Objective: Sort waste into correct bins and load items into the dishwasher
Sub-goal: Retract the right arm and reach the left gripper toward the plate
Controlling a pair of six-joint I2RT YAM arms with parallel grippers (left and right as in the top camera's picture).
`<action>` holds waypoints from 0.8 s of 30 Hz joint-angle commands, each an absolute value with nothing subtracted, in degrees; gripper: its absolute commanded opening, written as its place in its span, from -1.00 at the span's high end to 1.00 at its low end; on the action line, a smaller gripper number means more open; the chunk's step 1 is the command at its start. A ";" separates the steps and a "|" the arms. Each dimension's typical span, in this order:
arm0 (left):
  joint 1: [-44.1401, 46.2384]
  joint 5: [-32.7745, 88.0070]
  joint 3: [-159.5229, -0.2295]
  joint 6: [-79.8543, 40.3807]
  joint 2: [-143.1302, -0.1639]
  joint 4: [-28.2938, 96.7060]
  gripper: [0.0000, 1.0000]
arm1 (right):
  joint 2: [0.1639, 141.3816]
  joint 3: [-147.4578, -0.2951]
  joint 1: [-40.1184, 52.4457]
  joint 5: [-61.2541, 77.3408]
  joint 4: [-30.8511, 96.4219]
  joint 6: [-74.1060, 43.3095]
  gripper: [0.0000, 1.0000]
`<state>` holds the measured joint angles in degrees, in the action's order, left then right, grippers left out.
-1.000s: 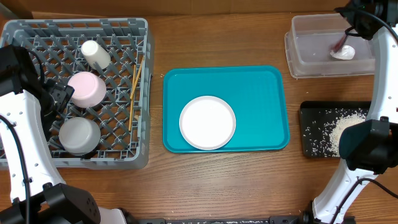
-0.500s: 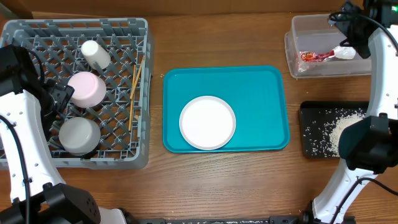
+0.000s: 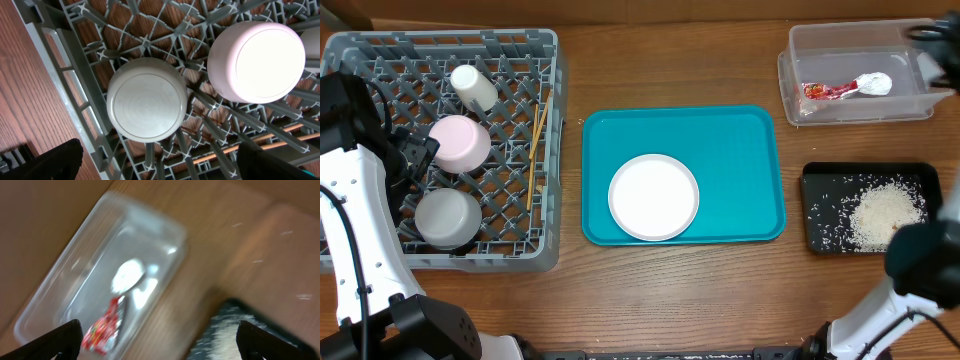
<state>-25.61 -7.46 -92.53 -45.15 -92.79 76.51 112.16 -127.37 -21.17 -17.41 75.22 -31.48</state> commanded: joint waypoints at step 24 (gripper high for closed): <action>-25.80 8.19 -92.71 -43.99 -92.58 80.34 -1.00 | 110.06 -127.57 -34.24 -19.22 81.58 -31.53 -1.00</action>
<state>-25.61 -2.46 -92.53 -45.12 -92.79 77.84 110.19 -127.37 -34.37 -18.44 81.84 -31.48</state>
